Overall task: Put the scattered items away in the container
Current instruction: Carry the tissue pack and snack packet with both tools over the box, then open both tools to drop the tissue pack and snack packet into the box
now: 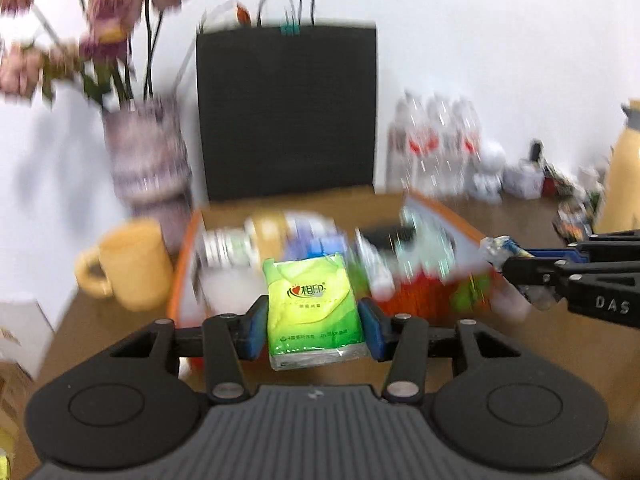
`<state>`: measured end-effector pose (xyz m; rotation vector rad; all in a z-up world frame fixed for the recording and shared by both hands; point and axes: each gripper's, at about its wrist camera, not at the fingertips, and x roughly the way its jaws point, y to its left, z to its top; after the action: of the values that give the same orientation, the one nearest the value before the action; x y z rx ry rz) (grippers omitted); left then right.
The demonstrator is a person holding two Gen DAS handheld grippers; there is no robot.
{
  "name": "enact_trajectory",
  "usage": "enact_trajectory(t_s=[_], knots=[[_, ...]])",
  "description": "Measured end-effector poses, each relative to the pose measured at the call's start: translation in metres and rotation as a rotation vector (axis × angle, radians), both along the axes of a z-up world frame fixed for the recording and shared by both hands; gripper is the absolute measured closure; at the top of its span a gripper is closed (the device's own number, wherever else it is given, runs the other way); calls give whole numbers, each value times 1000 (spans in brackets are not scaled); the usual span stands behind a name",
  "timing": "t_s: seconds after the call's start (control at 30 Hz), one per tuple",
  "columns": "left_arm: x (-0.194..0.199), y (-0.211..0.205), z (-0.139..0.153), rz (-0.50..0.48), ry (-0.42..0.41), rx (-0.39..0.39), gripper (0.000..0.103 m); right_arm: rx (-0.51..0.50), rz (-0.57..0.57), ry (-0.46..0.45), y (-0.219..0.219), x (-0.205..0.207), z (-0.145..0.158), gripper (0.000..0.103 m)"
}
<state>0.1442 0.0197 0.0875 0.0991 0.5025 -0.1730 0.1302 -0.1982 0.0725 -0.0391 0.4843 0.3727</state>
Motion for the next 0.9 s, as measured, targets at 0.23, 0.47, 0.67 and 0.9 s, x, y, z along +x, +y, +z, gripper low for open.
enact_trajectory(t_s=[0.23,0.47,0.67,0.9], knots=[[76,-5,4,5,25,-85,54,162,-69,46,-11,87,37,89],[103,-8,-23,-25,112,-61,54,88,-83,179,-3,140,9,89],[109,-6,-30,23,97,-91,45,64,-100,195,4,144,-2,73],[109,-2,-24,104,91,-45,8,18,-136,254,16,147,-8,5]])
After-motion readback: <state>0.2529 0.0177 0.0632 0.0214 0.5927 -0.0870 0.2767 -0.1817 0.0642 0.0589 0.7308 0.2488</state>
